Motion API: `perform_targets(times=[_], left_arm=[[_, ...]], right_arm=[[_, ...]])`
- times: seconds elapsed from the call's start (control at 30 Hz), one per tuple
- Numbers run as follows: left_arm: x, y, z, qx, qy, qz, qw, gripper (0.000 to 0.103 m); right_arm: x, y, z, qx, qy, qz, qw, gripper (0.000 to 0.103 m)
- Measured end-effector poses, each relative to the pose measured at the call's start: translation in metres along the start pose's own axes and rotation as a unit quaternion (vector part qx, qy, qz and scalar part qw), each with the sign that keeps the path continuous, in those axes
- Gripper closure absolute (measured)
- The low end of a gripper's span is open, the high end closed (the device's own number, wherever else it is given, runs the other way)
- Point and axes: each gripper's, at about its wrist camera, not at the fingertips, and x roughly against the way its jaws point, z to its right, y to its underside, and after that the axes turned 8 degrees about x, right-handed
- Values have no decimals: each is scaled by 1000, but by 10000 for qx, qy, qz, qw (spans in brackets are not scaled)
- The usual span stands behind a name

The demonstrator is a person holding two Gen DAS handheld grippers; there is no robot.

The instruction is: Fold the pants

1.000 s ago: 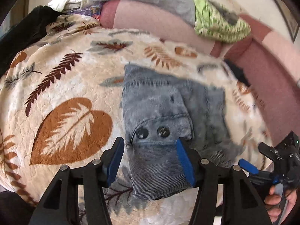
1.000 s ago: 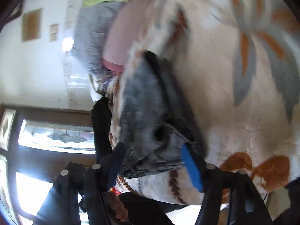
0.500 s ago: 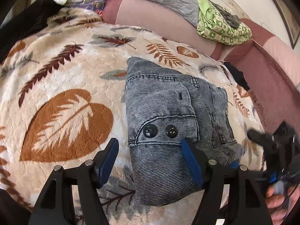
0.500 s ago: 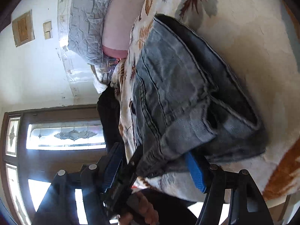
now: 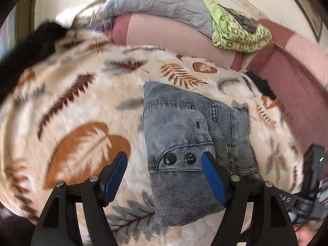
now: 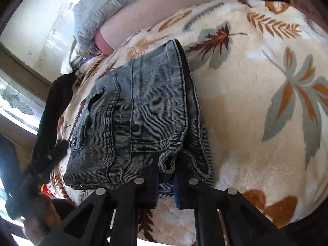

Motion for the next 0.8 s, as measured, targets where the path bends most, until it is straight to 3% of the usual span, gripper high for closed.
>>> perform_targets(times=[0.07,0.17,0.3,0.37,0.43,0.47,0.53,0.6,0.63,0.67,0.77,0.8], left_arm=[[-30,15,17,-660,-438,-556,9953,28],[-34,25,19,-828,-628,-348,9940,27],[-35,24,16,-736,-600,-396,9947,27],[-33,26,17,-845,-665,-308,9937,27],[-33,27,17,-860,-679,-267,9936,27],[-33,27,16,-840,-671,-272,9938,27],[-33,27,18,-828,-654,-286,9940,27],[-34,26,19,-783,-641,-300,9944,27],[-35,26,19,-777,-624,-339,9944,27],[-35,25,18,-774,-606,-298,9947,27],[-21,17,3,-376,-67,-214,9990,28],[-12,10,-10,23,345,-157,9993,28]], right_arm=[[2,1,0,8,-74,-42,10000,88],[18,-3,6,-150,-105,-85,9998,83],[71,-16,9,-342,86,544,9979,79],[85,-29,2,-334,-334,725,9962,69],[79,-43,-13,-211,-903,671,9934,51],[69,-46,-16,-229,-1084,570,9922,50],[40,-43,-19,-258,-1199,188,9923,49],[-16,-23,-5,-308,-627,-709,9950,55],[-21,-16,1,-356,-695,-605,9951,65],[-14,-17,1,-312,-649,-540,9959,68],[2,-33,-11,-258,-511,-632,9964,65],[11,-44,-24,52,-355,-492,9981,65]])
